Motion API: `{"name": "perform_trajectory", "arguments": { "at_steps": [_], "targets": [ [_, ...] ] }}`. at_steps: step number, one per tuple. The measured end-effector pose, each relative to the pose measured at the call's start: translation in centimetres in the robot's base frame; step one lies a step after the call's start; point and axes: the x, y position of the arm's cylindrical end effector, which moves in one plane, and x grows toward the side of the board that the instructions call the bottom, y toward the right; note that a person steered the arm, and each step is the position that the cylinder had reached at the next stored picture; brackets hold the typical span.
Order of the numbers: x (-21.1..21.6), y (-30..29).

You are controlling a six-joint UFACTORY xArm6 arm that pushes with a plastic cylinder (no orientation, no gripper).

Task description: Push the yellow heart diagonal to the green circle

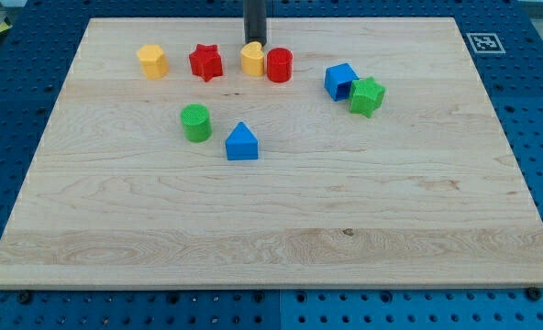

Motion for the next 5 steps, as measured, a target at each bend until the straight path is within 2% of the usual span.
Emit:
{"name": "perform_trajectory", "arguments": {
  "at_steps": [2, 5],
  "targets": [
    [2.0, 0.1],
    [-0.5, 2.5]
  ]
}}
